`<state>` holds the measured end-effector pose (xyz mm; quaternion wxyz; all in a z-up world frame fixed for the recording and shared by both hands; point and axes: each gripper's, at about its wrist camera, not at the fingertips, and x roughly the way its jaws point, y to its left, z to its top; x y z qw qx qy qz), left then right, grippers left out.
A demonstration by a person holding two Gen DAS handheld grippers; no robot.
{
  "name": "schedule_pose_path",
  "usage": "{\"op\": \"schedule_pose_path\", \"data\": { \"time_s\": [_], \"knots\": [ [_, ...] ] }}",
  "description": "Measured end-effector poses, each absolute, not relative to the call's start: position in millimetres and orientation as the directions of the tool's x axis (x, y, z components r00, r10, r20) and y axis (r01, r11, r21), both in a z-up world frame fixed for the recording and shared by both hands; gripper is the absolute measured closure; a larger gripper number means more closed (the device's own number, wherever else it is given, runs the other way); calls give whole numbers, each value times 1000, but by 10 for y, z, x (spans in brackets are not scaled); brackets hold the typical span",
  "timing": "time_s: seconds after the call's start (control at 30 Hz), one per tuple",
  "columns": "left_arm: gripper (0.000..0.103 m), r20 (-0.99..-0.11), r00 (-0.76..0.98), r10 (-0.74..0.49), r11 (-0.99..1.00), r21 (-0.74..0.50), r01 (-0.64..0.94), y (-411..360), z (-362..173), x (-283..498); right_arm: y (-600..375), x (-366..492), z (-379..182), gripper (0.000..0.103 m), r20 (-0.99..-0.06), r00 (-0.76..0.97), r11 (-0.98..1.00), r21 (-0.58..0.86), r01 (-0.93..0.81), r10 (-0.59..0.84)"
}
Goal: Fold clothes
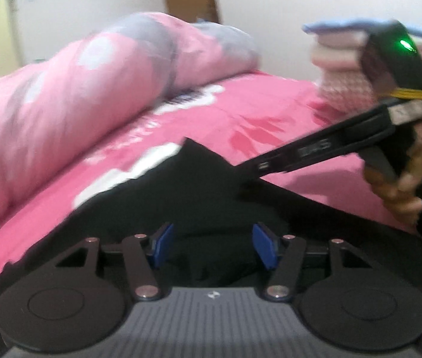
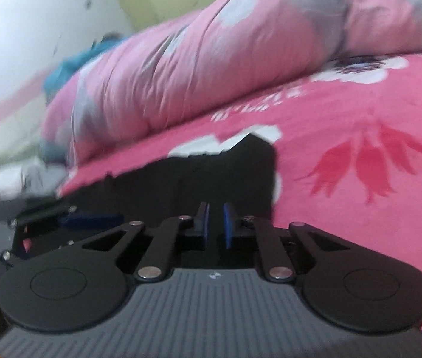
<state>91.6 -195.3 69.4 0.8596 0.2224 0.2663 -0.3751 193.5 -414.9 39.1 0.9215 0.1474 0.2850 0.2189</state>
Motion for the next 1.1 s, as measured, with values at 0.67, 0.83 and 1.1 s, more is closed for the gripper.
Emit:
{"op": "schedule_pose_path", "data": {
  "time_s": [0.67, 0.83, 1.1],
  "knots": [
    [50, -623, 532, -574, 428, 325, 843, -1715, 742, 433, -4421, 2054, 20, 99, -462, 692, 786, 562, -256, 555],
    [51, -626, 538, -565, 411, 352, 841, -1941, 597, 499, -4596, 2008, 28, 94, -375, 730, 734, 631, -251, 572],
    [102, -673, 498, -547, 353, 354, 866, -2022, 481, 361, -4703, 2027, -29, 93, -368, 753, 719, 667, -196, 546]
  ]
}}
